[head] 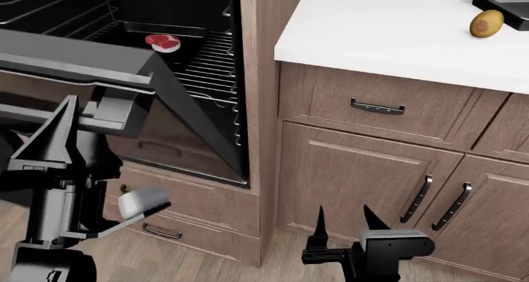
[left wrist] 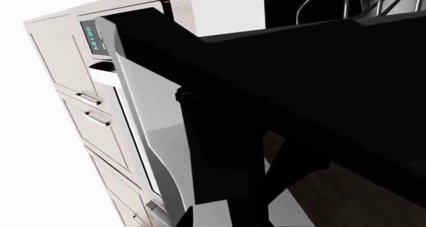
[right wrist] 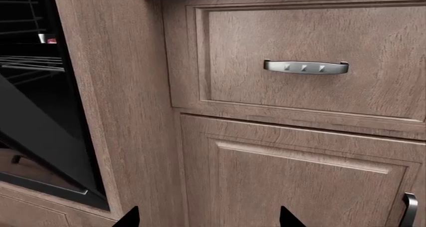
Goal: Open the oven door
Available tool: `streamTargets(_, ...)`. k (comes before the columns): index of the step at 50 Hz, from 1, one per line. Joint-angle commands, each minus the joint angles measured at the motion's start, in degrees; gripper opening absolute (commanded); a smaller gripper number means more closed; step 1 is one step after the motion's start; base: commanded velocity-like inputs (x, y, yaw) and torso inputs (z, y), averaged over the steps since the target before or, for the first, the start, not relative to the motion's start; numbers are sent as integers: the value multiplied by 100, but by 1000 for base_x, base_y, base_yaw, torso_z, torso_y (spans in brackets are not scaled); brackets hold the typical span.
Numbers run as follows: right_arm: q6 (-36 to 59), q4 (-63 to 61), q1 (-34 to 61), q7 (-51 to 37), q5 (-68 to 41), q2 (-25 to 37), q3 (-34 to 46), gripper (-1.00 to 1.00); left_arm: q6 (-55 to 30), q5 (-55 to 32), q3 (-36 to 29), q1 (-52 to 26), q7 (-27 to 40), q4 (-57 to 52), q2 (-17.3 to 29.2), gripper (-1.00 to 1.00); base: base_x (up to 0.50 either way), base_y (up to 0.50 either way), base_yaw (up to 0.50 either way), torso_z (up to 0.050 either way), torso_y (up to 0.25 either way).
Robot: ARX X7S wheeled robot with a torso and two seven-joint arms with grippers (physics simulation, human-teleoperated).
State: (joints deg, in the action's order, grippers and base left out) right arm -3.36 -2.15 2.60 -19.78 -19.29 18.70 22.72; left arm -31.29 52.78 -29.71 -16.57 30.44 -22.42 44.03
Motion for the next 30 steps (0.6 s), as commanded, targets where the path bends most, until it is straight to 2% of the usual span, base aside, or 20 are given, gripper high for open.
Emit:
streamTargets(1,-9,-1,-2,-20,-3,15,12,100,-167,-250,692,145,388,141,146,-100,-2,6,9,0,0)
streamTargets(9,-16,-2,-2,-30,0,22,25,100,-81,-229,585,315,648,384,35,-100,-1,2,4,1,1)
streamTargets(30,-27,1,2,-61,11,36,61,100,-154,-257,587,785,526,145,157,-100,-1,2,3,0,0)
